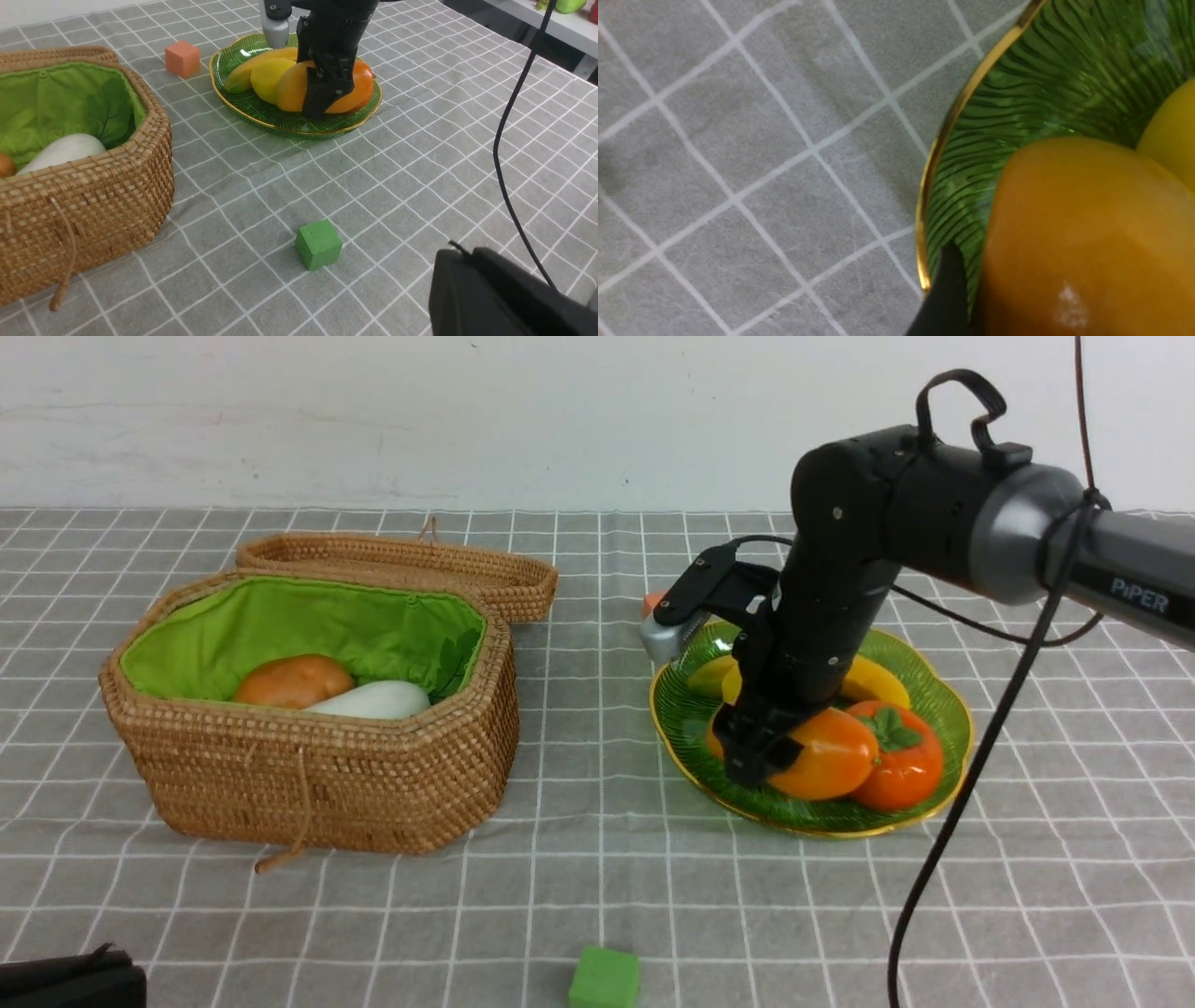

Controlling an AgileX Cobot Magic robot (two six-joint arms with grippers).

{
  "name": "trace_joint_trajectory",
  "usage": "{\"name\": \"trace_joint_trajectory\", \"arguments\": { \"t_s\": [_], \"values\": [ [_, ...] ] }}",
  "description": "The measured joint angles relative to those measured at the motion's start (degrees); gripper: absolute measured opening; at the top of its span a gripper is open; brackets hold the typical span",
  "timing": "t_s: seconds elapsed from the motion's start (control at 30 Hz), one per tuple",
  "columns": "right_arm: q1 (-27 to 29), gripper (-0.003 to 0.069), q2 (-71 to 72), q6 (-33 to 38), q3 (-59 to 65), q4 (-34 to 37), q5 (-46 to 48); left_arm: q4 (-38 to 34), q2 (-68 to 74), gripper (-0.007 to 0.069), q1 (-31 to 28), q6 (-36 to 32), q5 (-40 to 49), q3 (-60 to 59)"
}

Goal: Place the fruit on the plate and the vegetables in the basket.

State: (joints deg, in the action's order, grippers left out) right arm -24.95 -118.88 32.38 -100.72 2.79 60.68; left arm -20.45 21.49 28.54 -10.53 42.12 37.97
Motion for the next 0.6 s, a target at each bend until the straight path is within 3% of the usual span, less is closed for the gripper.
{"name": "trace_joint_trajectory", "arguments": {
  "t_s": [0.1, 0.27, 0.43, 0.6],
  "values": [
    [0.00, 0.0618, 0.07, -1.78, 0.00, -2.79, 0.00, -0.05, 0.00, 0.0019, 0.00, 0.00, 0.00, 0.00],
    [0.00, 0.0595, 1.83, -4.05, 0.00, -4.41, 0.12, -0.12, 0.00, 0.0020, 0.00, 0.00, 0.00, 0.00],
    [-0.05, 0.0476, 9.77, -10.12, 0.00, -3.57, 2.72, 0.27, 0.00, 0.0020, 0.00, 0.00, -1.17, 0.00],
    [-0.05, 0.0274, 21.86, -17.85, 3.39, -0.29, 8.99, 1.21, -3.56, -0.0011, 0.00, -0.05, -3.01, -1.28]
  ]
}}
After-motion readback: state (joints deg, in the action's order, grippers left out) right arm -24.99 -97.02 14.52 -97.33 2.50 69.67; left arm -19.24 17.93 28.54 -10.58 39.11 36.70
